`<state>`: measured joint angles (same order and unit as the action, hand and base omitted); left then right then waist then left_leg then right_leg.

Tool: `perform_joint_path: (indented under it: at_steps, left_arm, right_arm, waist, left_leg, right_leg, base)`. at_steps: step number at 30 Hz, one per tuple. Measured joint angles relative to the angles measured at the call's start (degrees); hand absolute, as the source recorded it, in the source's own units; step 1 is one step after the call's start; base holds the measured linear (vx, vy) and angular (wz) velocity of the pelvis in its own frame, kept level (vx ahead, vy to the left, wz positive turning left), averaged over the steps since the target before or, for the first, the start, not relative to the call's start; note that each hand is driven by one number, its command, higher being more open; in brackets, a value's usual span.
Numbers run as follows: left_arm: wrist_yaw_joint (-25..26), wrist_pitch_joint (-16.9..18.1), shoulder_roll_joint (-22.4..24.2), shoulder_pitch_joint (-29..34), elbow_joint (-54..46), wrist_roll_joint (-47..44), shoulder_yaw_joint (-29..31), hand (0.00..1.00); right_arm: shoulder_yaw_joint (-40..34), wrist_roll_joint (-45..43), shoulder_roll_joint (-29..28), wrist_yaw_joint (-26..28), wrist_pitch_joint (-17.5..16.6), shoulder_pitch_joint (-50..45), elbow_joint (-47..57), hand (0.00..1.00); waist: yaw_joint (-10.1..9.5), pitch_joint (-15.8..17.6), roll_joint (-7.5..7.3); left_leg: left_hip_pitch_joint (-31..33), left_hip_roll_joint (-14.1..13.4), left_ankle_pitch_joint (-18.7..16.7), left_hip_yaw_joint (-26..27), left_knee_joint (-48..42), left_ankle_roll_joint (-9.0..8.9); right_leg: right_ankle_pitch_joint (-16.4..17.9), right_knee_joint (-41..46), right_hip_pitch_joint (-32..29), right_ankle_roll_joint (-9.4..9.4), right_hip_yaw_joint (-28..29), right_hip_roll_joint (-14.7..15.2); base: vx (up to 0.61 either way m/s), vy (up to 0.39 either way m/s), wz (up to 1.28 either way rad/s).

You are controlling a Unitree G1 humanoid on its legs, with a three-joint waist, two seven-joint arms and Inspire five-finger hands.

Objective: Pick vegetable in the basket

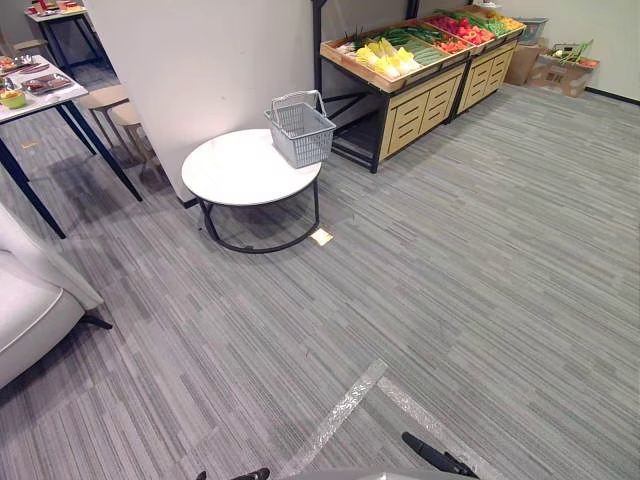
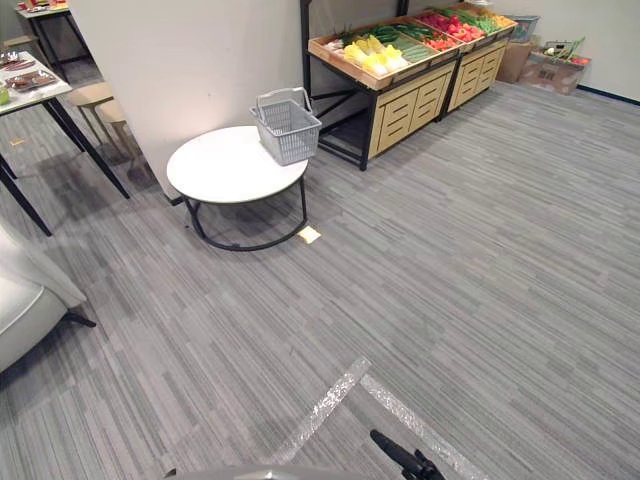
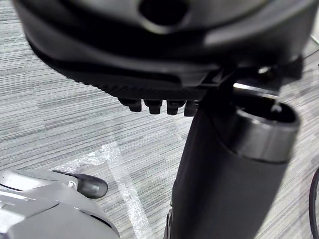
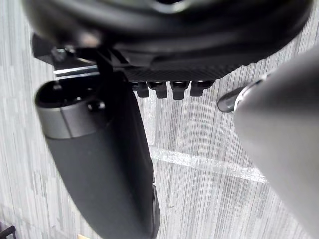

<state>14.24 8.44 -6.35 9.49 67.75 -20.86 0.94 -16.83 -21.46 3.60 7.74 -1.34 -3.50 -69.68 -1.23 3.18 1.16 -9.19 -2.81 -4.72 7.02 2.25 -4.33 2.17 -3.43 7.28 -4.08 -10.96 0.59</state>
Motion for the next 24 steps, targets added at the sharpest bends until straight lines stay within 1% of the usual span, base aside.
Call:
perform_joint_path:
  at_steps: [5,7,9,24]
  left_arm:
    - [0.2,1.4,0.1,-0.2,0.0,0.0,0.0,1.00]
    - [0.3,2.5,0.2,-0.1,0.0,0.0,-0.2,1.00]
    - [0.4,3.1,0.2,-0.1,0.0,-0.1,-0.3,1.00]
    - [-0.9,2.0,-0.1,-0.2,-0.1,-1.1,-0.2,1.00]
  right_arm:
    - [0.0,0.0,0.1,0.5,0.0,0.4,-0.3,1.00]
    - [0.0,0.0,0.1,0.5,0.0,0.4,-0.3,1.00]
    - [0.0,-0.1,0.1,0.5,0.0,0.4,-0.3,1.00]
    - [0.0,-0.1,-0.2,0.6,-1.3,0.5,-0.8,1.00]
  waist:
    - [-0.23,0.9,0.03]
    - [-0.25,1.2,-0.03]
    - [-0.26,1.4,-0.13]
    - [-0.39,1.6,-0.60]
  left_leg:
    - [-0.5,-0.1,0.1,0.0,0.2,-0.03]
    - [-0.7,0.0,0.4,0.0,0.7,0.43]
    - [-0.8,0.1,0.6,0.0,1.2,0.46]
    - [-1.8,0.2,0.9,-0.1,2.4,0.55]
  right_leg:
    - [0.0,-0.1,0.8,0.00,-0.4,0.0]
    - [0.0,-0.1,0.9,0.01,-0.6,0.0]
    - [0.0,-0.1,0.8,0.02,-0.9,0.0]
    - [0.0,-0.3,1.0,0.07,-1.6,0.1]
  base:
    - [-0.02,-0.010,0.03]
    - [-0.04,-0.008,-0.01]
    - [0.00,0.000,0.00]
    - [-0.01,-0.004,0.01]
